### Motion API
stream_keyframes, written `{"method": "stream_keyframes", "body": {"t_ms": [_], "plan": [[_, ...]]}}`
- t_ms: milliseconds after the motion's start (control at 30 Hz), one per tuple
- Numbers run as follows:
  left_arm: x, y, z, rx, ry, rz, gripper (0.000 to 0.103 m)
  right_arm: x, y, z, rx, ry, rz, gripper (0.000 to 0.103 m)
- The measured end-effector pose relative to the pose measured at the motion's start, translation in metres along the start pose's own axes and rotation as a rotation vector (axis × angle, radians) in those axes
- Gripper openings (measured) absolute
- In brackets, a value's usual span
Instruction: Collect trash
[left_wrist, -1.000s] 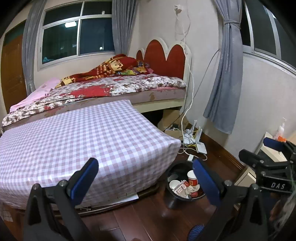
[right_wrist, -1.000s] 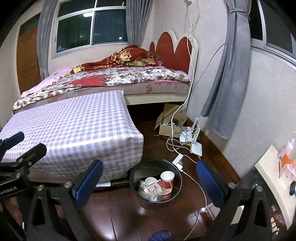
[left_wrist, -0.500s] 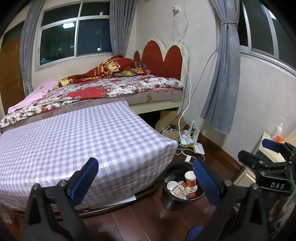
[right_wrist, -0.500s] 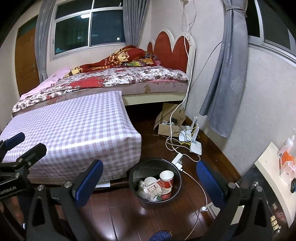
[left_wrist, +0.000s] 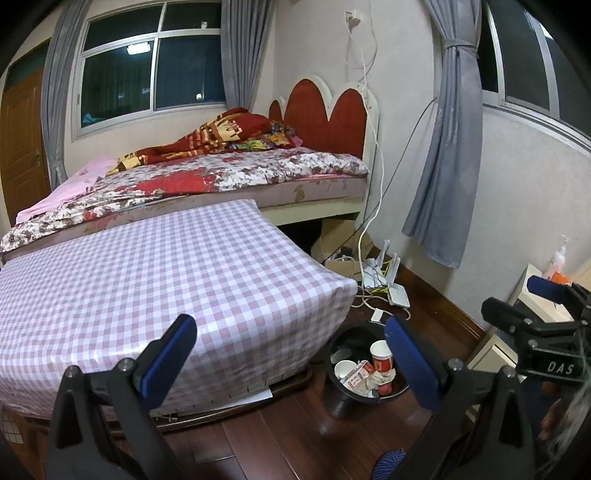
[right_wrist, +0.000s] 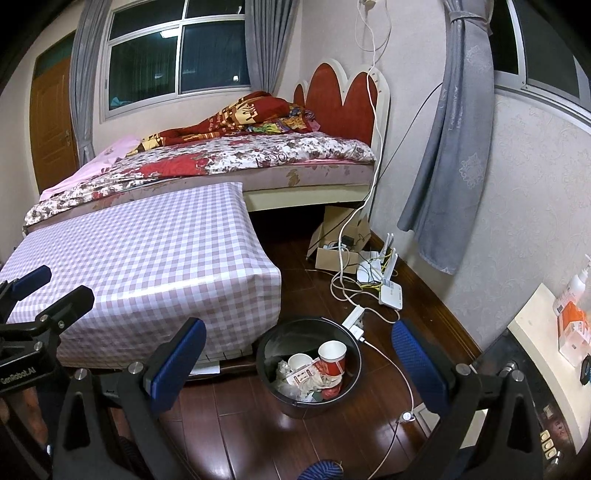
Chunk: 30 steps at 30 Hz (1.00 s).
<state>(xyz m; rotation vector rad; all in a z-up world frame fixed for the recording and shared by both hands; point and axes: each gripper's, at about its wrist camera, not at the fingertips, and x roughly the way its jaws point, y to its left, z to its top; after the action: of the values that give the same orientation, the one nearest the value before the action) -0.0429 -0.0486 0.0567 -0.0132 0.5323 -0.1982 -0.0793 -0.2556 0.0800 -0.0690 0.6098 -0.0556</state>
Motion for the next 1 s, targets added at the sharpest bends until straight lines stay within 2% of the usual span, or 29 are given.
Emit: {"method": "stream_keyframes", "body": {"t_ms": [1000], "plan": [[0.0025, -0.0003, -0.0008, 0.006, -0.001, -0.004, 0.102, -0.0021, -0.0018, 0.0029, 0.005, 0.001, 0.001, 0.102]]}}
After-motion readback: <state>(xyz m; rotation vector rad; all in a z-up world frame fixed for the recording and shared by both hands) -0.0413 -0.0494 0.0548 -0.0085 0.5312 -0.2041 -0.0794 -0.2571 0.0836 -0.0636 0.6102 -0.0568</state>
